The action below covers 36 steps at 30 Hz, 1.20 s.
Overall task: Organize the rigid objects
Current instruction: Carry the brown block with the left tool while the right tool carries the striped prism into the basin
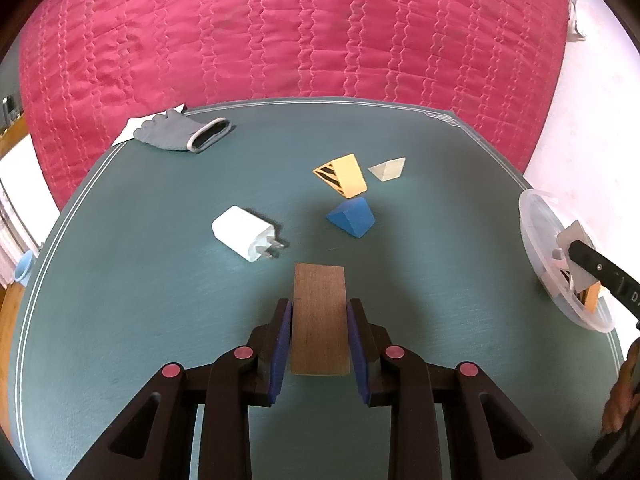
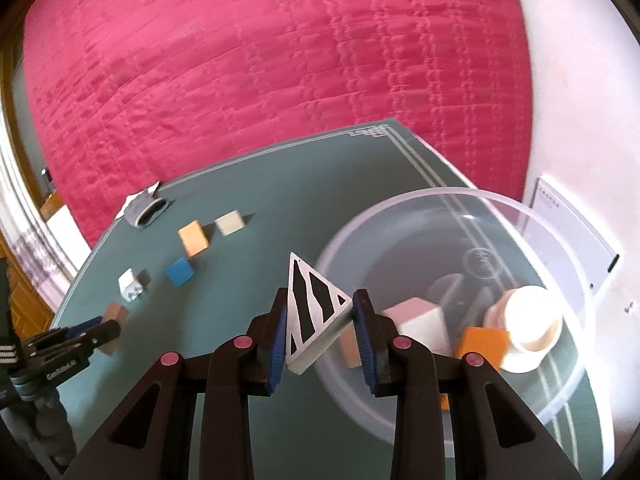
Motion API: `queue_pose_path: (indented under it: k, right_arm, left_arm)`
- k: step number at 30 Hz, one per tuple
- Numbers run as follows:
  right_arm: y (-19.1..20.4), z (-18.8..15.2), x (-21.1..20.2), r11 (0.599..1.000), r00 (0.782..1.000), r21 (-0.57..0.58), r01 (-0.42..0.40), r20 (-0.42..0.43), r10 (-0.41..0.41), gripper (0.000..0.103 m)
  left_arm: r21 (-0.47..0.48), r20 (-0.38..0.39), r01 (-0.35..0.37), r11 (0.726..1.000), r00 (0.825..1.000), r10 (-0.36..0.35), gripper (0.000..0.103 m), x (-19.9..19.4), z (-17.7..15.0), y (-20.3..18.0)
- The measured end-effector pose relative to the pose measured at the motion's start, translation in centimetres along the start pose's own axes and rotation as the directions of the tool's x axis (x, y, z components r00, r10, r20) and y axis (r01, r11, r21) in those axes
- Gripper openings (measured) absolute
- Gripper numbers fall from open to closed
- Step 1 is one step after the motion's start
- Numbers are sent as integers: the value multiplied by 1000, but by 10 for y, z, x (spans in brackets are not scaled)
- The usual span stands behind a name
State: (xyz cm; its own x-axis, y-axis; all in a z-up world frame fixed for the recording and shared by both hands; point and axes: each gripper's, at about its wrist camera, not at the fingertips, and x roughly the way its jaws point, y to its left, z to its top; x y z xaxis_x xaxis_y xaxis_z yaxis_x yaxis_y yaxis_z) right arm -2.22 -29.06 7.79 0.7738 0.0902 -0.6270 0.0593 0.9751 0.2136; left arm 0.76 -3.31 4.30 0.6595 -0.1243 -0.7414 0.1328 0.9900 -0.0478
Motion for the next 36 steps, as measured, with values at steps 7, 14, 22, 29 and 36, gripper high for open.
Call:
queue_pose_path:
  k: [7, 14, 22, 29, 36]
  right_arm:
    - [-33, 4, -8, 996, 998, 76, 46, 29, -49, 32]
    - [-60, 10, -12, 987, 994, 133, 89, 45, -96, 32]
    - [-82, 9, -6, 974, 992, 195, 115, 33, -124, 32]
    - [-100, 9, -7, 950, 988, 284, 131, 37, -147, 35]
    - [-105, 8, -10, 937, 981, 309, 163, 54, -189, 35]
  left_arm:
    - [25, -6, 10, 1000, 1000, -10, 29, 2, 1, -16]
    - [41, -3, 17, 999, 1000, -16, 29, 1, 4, -29]
    - [56, -3, 29, 998, 1000, -29, 29, 1, 6, -41]
    - [60, -4, 39, 997, 999, -39, 29, 2, 9, -48]
    - [77, -7, 63, 995, 998, -63, 29, 1, 12, -60]
